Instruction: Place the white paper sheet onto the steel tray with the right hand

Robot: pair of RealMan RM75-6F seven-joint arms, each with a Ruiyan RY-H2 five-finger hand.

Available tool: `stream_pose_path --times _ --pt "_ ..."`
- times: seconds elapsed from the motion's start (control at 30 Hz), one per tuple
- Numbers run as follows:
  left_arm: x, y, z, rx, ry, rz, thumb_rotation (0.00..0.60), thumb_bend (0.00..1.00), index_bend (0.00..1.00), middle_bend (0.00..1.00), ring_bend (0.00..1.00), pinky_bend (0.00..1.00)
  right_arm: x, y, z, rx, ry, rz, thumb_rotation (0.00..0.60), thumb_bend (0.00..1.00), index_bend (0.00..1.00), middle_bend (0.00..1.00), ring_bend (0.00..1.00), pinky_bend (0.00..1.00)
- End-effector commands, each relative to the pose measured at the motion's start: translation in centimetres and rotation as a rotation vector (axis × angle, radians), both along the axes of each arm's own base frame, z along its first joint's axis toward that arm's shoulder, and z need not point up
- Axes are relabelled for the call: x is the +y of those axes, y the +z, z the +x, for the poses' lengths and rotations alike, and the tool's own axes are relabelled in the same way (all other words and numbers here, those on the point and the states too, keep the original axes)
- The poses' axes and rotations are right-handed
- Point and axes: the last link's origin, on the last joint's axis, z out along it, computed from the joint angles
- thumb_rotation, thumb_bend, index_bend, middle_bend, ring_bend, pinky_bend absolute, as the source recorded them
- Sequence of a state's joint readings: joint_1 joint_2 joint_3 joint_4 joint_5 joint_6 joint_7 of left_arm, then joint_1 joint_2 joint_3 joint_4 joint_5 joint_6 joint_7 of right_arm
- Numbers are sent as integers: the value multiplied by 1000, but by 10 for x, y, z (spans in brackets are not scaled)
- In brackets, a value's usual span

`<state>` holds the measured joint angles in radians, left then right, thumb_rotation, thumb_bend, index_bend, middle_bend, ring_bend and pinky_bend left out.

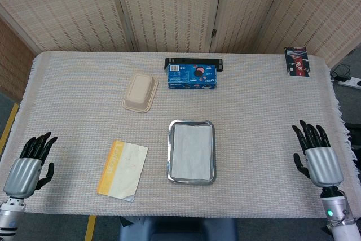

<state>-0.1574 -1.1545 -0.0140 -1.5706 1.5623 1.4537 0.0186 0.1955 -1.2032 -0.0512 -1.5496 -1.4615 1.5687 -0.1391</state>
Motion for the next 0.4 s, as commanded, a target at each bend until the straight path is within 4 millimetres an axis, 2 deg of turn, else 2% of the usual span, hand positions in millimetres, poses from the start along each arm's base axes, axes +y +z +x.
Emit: stream_pose_path --times 0.03,0.23,0.4 --pt "1 -4 -2 18 13 -13 600 682 0 0 0 0 15 9 -3 -16 26 -30 600 546 0 0 0 0" --pt "-1 -8 1 45 -6 -11 600 682 0 0 0 0 20 9 0 -22 16 6 600 547 0 0 0 0" --pt "-4 -7 -2 56 -9 10 600 681 0 0 0 0 17 8 1 -27 12 25 600 547 0 0 0 0"
